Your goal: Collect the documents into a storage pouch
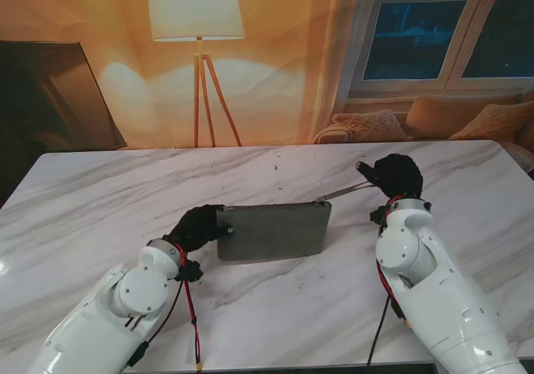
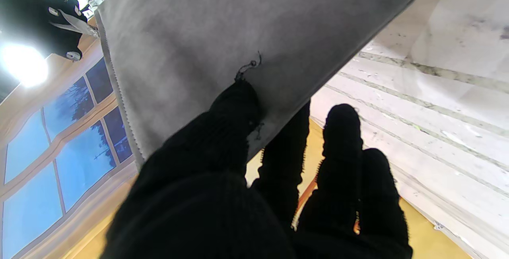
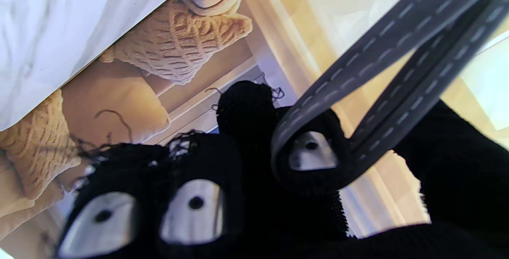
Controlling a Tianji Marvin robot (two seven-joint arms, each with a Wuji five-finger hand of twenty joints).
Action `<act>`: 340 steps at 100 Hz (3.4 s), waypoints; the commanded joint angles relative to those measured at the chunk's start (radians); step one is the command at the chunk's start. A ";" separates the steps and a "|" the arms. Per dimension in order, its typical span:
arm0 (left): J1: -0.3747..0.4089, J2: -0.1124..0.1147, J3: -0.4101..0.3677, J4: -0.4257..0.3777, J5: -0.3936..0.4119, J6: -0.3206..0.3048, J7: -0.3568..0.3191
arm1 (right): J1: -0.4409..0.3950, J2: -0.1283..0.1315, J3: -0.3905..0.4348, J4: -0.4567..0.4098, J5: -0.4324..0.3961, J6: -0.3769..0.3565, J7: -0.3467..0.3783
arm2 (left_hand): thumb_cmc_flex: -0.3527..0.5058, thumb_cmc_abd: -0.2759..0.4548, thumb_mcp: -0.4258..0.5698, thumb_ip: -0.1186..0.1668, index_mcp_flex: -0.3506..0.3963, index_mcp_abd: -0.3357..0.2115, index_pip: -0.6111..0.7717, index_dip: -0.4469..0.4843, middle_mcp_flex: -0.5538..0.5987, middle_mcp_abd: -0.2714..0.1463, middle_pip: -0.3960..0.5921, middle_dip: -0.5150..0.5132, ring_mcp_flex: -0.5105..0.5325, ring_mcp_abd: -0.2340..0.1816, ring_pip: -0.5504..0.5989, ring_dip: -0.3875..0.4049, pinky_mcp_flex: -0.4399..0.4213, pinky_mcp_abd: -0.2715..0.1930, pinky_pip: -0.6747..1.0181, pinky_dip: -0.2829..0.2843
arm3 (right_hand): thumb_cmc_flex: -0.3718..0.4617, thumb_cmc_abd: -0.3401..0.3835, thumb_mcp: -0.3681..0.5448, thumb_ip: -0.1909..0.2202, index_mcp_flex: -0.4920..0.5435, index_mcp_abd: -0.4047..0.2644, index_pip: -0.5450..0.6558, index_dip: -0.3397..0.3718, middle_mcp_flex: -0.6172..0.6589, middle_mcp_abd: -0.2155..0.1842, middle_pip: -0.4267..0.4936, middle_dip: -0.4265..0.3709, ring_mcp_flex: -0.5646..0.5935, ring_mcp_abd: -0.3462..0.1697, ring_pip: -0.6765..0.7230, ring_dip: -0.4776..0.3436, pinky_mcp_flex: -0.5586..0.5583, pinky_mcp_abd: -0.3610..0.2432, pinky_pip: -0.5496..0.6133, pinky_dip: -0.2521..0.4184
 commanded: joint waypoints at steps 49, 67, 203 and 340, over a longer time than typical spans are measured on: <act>0.006 -0.006 -0.014 -0.006 0.001 0.010 0.032 | 0.009 0.007 0.021 0.024 0.018 0.004 0.006 | 0.097 0.065 0.072 0.051 0.117 -0.069 0.212 0.143 0.020 -0.028 0.043 0.016 -0.005 0.028 -0.005 0.001 -0.008 -0.040 0.010 0.003 | -0.017 0.015 -0.016 0.032 -0.023 0.024 -0.071 -0.015 -0.018 0.093 -0.037 -0.037 -0.001 -0.054 -0.113 -0.100 -0.095 -0.054 0.145 -0.003; -0.005 -0.010 -0.014 -0.002 -0.007 0.011 0.039 | -0.020 0.020 0.028 -0.027 0.034 -0.021 0.076 | 0.094 0.065 0.076 0.051 0.116 -0.069 0.211 0.142 0.019 -0.029 0.040 0.012 -0.005 0.028 -0.006 -0.002 -0.006 -0.038 0.010 0.003 | -0.013 0.005 -0.027 -0.009 -0.376 -0.070 -0.538 -0.316 -0.292 0.044 -0.285 -0.185 -0.261 0.041 -0.407 -0.174 -0.476 0.000 -0.142 0.097; -0.205 -0.078 0.039 0.147 -0.236 0.176 0.063 | -0.185 0.041 0.104 -0.223 0.070 -0.102 0.174 | 0.077 0.052 0.014 0.032 -0.027 0.057 0.180 -0.178 0.109 0.090 0.349 -0.076 0.411 0.166 0.454 0.159 0.322 0.074 0.302 0.213 | -0.033 0.016 -0.067 0.058 -0.875 -0.266 -0.918 -0.477 -0.862 -0.099 -0.595 -0.324 -0.943 -0.055 -1.180 -0.288 -1.047 -0.093 -1.028 0.233; -0.003 0.099 -0.073 -0.126 0.268 0.368 -0.351 | -0.231 0.033 -0.037 -0.193 0.171 -0.082 0.213 | -0.407 0.174 -0.159 0.167 -0.344 0.204 -0.714 -0.452 -0.740 -0.009 -0.444 -0.569 -0.388 -0.125 -0.615 -0.279 -0.038 -0.068 -0.850 0.083 | -0.032 0.009 -0.062 0.057 -0.887 -0.243 -0.906 -0.473 -0.894 -0.103 -0.585 -0.331 -0.956 -0.061 -1.185 -0.296 -1.056 -0.095 -1.024 0.251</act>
